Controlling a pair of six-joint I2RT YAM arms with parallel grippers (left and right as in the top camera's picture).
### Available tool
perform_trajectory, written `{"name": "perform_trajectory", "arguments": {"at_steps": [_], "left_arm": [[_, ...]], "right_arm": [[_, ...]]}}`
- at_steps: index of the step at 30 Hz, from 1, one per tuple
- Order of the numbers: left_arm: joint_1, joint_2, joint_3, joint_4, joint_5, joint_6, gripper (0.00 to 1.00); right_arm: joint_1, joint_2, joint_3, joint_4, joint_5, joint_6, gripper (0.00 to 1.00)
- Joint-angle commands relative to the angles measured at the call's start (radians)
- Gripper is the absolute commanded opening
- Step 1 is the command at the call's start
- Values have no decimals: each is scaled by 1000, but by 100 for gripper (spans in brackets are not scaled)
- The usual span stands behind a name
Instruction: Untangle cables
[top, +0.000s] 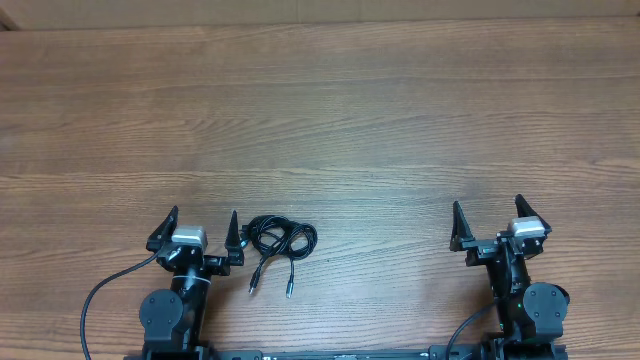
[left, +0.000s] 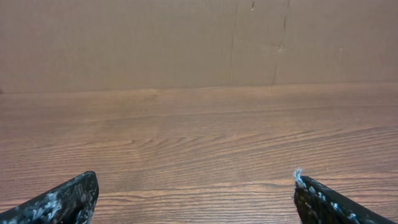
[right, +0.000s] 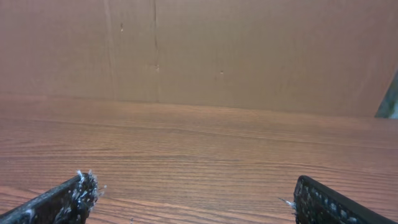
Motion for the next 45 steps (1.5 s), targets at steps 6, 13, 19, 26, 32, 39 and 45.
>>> {"name": "perform_trajectory", "arguments": {"at_steps": [6, 13, 19, 26, 32, 39, 45], "left_arm": [[7, -9, -3, -3, -3, -13, 100], [7, -9, -3, -3, -3, -14, 100], [7, -9, -3, -3, -3, -14, 100], [7, -9, -3, -3, -4, -13, 100], [7, -9, -3, 0, -13, -13, 100], [7, -9, -3, 10, 0, -18, 100], [7, -9, -3, 1, 32, -23, 100]], "right_arm": [[-3, -5, -10, 3, 2, -1, 100], [-3, -5, -10, 3, 2, -1, 100], [-3, -5, -10, 3, 3, -1, 100], [-3, -5, -10, 3, 3, -1, 100], [-3, -5, -10, 3, 3, -1, 100], [-3, -5, -10, 3, 2, -1, 100], [-3, -5, -10, 3, 3, -1, 100]]}}
